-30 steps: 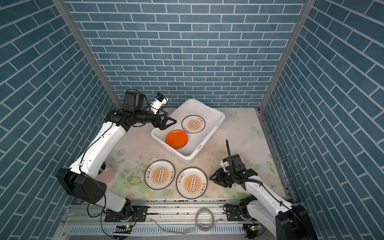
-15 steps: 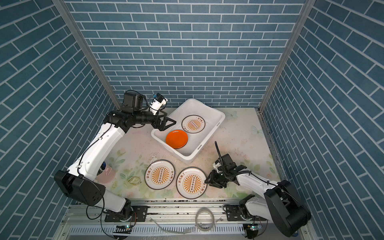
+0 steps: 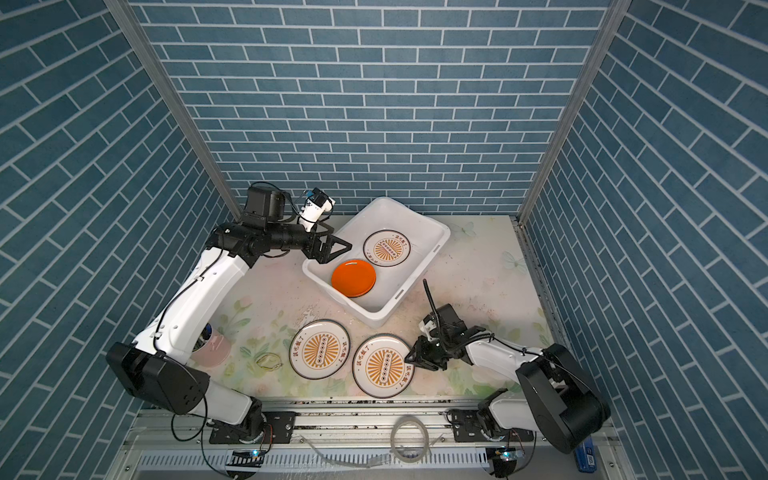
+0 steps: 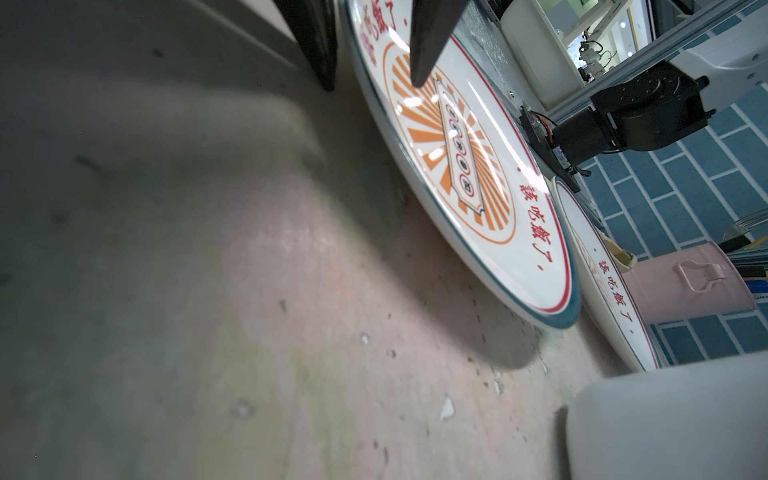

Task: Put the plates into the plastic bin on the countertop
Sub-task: 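Lower the open right gripper onto the rim of the nearer sunburst plate, then close the right gripper on the plate rim and tilt the plate up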

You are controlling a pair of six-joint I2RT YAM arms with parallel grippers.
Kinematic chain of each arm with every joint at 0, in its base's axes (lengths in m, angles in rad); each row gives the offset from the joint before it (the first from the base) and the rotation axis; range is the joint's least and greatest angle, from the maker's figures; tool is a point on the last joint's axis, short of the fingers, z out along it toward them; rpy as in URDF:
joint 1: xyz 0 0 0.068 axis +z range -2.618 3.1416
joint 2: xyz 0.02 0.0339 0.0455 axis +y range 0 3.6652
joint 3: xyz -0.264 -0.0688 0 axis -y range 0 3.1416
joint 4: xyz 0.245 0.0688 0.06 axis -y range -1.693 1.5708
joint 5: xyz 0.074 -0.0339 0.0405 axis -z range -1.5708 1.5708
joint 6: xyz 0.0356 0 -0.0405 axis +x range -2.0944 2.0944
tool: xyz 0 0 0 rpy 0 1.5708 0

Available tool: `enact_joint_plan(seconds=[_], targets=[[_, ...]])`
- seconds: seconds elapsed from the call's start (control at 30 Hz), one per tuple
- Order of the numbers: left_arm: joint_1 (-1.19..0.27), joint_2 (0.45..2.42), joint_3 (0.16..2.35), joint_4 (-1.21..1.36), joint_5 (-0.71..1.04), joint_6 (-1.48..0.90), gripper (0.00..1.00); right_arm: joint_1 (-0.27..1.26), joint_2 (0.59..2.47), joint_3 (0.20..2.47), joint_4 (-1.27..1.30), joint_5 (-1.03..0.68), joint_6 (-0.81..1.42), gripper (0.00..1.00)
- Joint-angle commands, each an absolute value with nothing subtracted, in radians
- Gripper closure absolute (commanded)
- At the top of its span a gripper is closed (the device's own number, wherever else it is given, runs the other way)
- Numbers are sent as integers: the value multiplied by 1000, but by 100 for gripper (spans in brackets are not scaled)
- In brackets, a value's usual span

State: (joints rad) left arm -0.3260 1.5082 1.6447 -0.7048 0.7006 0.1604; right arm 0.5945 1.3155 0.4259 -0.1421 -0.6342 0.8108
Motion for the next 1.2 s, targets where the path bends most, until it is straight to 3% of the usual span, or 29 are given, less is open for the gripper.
enact_joint_plan(seconds=[0.0, 0.37, 0.63, 1.03, 1.17], targets=[[-331, 1484, 1633, -709, 701, 154, 0, 599, 1361, 419, -124, -584, 795, 73], [-331, 1479, 1629, -709, 699, 157, 0, 600, 1328, 376, -148, -541, 796, 86], [-330, 1484, 1634, -706, 700, 150, 0, 600, 1204, 342, -214, -459, 813, 93], [-331, 1491, 1635, -698, 704, 144, 0, 598, 1144, 288, -197, -420, 856, 93], [-331, 1491, 1640, -699, 703, 146, 0, 598, 1141, 279, -191, -419, 861, 87]])
